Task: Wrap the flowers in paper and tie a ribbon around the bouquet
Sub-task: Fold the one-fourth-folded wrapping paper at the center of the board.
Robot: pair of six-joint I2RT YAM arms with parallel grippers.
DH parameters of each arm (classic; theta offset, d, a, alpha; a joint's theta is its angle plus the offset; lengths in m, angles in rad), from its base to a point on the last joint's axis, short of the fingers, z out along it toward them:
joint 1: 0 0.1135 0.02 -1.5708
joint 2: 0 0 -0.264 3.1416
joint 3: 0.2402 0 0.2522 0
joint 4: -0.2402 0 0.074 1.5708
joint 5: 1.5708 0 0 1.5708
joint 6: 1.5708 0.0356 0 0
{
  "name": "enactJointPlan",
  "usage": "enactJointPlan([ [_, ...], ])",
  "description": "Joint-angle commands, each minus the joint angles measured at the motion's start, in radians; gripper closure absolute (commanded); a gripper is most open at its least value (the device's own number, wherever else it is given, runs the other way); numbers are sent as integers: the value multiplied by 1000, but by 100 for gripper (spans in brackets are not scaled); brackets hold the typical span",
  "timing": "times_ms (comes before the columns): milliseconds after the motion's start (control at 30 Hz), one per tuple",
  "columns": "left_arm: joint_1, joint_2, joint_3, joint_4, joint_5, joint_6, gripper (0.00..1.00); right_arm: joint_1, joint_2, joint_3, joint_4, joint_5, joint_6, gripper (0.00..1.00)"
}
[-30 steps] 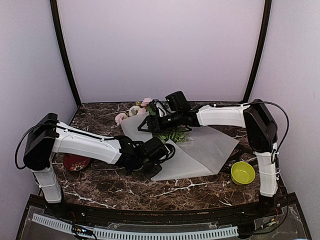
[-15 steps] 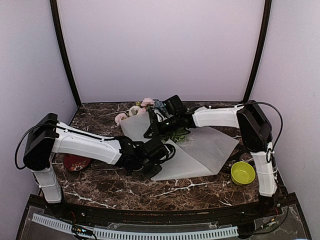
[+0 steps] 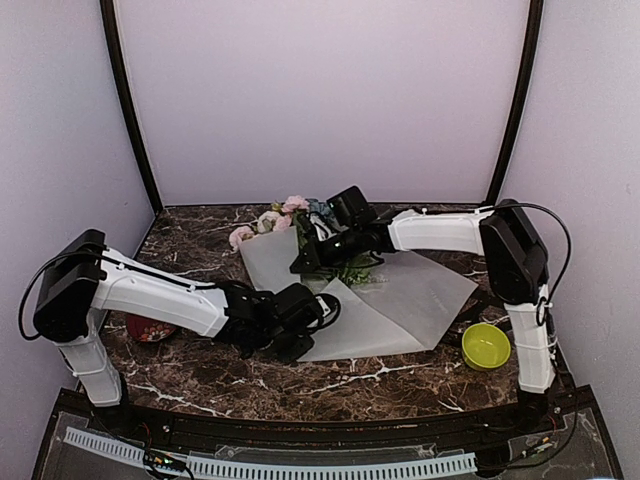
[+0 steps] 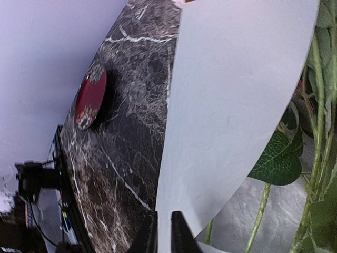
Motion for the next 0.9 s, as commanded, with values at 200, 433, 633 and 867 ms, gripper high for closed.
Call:
enactJointPlan([
  [200, -6, -139, -141, 161, -6, 79, 100, 11, -141, -52, 26, 13, 24, 33],
  [433, -7, -130, -177, 190, -24, 84, 100, 52, -111, -57, 51, 16, 66, 12],
  [633, -14, -112, -178, 191, -21, 84, 100, 84, -25, 25, 19, 55, 72, 6],
  [867, -15, -99, -175, 186, -18, 88, 100, 94, 2, 31, 46, 41, 82, 58],
])
